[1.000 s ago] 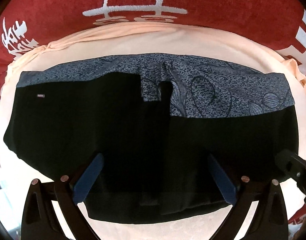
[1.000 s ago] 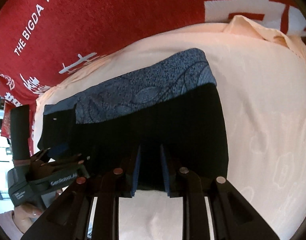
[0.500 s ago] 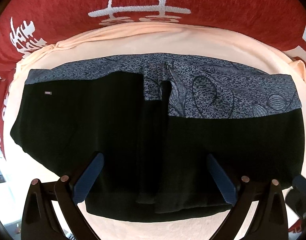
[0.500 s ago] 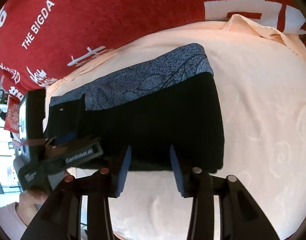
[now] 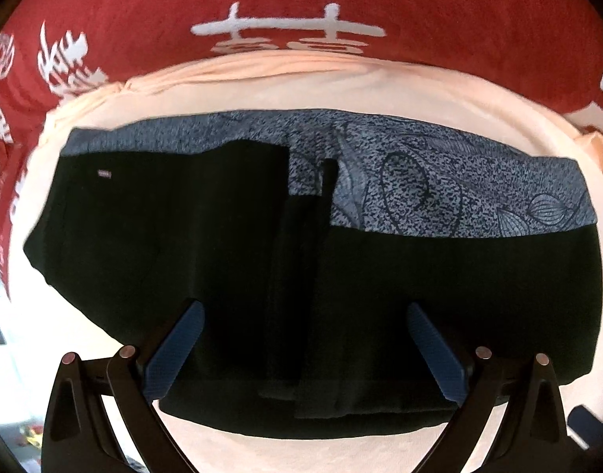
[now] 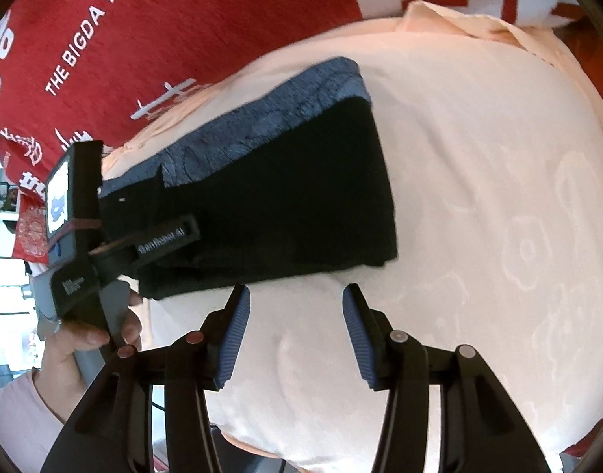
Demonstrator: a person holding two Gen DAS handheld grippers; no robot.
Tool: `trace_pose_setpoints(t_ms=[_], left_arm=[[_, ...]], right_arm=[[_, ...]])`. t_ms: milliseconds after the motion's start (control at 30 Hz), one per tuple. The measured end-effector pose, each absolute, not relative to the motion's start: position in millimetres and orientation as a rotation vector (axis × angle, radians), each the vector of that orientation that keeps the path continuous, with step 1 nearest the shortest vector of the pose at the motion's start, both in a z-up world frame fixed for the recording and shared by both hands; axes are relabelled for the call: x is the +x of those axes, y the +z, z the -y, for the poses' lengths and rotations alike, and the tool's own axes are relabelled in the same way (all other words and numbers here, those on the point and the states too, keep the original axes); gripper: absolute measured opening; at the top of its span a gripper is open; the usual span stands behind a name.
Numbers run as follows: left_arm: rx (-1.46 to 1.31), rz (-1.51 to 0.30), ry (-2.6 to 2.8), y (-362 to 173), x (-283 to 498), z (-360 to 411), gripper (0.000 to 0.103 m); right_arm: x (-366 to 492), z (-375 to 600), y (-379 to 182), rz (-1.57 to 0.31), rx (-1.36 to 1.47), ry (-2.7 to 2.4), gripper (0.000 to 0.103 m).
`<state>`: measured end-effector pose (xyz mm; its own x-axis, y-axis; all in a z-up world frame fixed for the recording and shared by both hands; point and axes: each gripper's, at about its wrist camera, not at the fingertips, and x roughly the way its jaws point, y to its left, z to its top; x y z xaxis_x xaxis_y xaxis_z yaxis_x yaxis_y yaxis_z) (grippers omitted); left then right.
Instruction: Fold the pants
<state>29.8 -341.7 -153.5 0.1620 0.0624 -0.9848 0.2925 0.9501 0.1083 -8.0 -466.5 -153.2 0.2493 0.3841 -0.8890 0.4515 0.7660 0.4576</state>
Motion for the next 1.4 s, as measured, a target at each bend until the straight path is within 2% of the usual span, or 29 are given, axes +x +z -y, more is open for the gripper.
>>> trace_pose_setpoints(t_ms=[300, 500, 700, 967, 1233, 1400], left_arm=[[0.288, -1.393, -0.310, -124.8, 21.1, 312.1, 0.103], [0.271, -1.398, -0.337, -104.2, 30.8, 234.5, 0.103], [0.226, -1.421, -0.238, -109.6, 51.9, 148.8, 0.103], [0.027, -1.408, -0.107, -112.6, 73.6, 65.7, 0.103], [-0.246, -1.369, -0.094, -121.5, 89.2, 26.0, 0.103], [-0.437, -1.391, -0.149, -140.9, 97.5, 9.0, 0.103]], right_arm=[[-8.8, 440.1, -139.5, -1.352, 0.704, -0.141, 0.053], [13.0, 392.7, -128.2, -1.335, 0.697, -0.175, 0.053], [60.5, 326.1, -124.1, -1.354, 0.641, -0.084, 0.053], [116.3, 251.3, -132.1, -1.420, 0.462, 0.029, 0.053], [133.1, 235.0, -180.5, -1.561, 0.391, 0.040, 0.053], [131.4, 238.0, -185.2, -1.557, 0.399, 0.058, 0.056]])
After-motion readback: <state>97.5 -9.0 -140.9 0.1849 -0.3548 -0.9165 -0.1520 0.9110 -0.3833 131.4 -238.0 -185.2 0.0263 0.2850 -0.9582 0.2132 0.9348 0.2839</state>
